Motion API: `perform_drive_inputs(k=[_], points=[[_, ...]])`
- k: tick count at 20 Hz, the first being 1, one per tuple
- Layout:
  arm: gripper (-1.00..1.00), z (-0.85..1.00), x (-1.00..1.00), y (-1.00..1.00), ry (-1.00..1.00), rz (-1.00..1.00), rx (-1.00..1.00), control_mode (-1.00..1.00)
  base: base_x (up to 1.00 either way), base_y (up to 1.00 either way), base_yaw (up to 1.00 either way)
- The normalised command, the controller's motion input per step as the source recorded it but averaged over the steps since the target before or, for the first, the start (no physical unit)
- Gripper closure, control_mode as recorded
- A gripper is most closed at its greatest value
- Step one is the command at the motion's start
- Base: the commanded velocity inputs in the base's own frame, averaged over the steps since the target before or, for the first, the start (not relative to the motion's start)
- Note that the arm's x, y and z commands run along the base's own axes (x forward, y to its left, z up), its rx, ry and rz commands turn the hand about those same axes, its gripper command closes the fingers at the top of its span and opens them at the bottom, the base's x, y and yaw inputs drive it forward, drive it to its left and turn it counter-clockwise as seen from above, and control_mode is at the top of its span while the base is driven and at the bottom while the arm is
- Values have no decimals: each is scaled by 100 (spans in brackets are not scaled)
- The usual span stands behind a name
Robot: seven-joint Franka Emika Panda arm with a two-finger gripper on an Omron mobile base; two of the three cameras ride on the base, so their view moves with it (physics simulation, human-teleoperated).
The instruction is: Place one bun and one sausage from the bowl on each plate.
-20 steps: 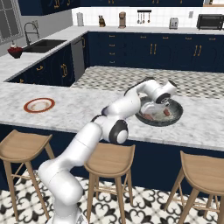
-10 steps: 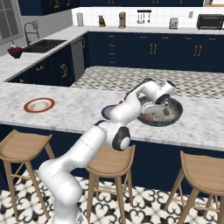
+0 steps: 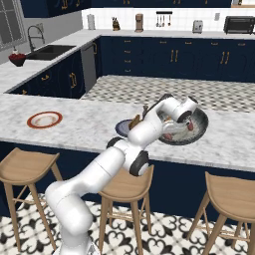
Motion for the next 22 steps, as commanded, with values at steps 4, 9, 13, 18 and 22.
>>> perform_drive_inputs(k=[4,9,13,18,22], points=[[-100,0,0,0,0,0,0,-100,0,0,0],[100,0,0,0,0,0,0,-100,0,0,0],[100,0,0,0,0,0,0,-100,0,0,0],[100,0,-31,12,7,0,0,-100,0,0,0],[100,27,-80,39,25,2,0,-100,0,0,0]])
